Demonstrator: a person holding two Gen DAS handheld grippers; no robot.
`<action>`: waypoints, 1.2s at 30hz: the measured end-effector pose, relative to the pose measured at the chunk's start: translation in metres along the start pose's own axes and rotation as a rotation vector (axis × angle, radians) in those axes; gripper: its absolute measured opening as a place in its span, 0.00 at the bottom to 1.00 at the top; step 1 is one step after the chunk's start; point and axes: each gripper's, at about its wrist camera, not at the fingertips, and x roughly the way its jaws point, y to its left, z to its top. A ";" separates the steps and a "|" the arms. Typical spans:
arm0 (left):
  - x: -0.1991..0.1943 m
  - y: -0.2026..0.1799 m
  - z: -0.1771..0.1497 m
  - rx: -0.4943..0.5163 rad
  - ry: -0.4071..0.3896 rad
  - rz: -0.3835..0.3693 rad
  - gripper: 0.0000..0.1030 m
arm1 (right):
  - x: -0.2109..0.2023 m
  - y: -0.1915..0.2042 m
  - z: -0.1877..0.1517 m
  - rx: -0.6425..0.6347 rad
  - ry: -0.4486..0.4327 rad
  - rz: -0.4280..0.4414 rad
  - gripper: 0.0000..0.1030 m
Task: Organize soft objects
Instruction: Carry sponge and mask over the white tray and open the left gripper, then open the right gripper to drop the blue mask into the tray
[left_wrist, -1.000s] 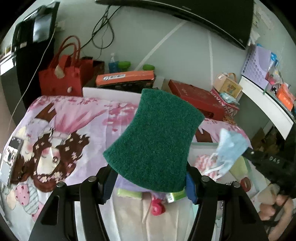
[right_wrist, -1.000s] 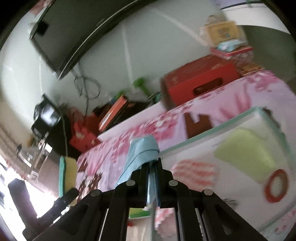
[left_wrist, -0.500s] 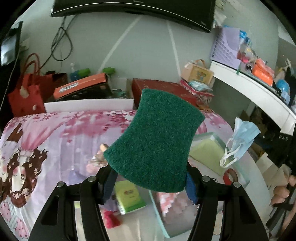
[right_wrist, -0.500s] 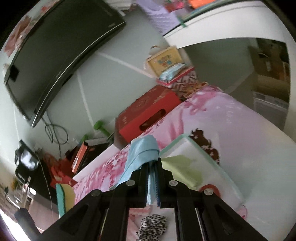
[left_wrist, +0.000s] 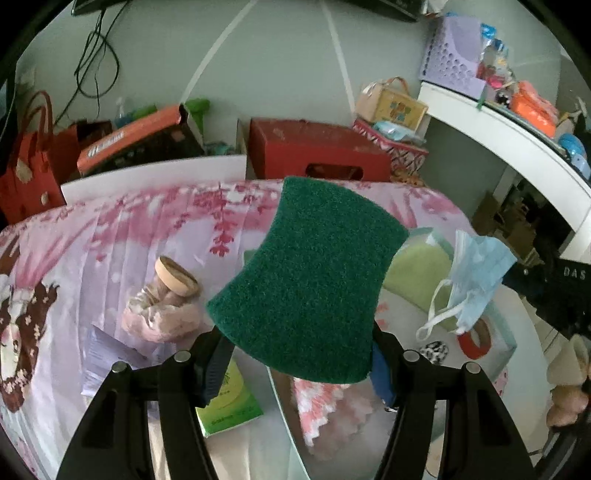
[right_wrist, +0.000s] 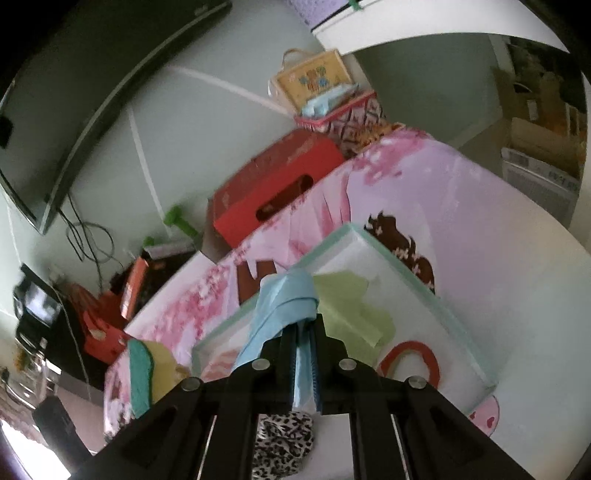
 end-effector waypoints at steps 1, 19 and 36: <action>0.004 0.001 -0.001 -0.005 0.009 0.002 0.64 | 0.005 0.002 -0.002 -0.014 0.019 -0.015 0.09; 0.061 0.003 -0.009 -0.031 0.152 -0.007 0.75 | 0.037 0.008 -0.013 -0.106 0.153 -0.167 0.11; 0.031 -0.003 -0.003 0.006 0.146 0.003 0.90 | 0.016 0.015 -0.006 -0.134 0.113 -0.207 0.66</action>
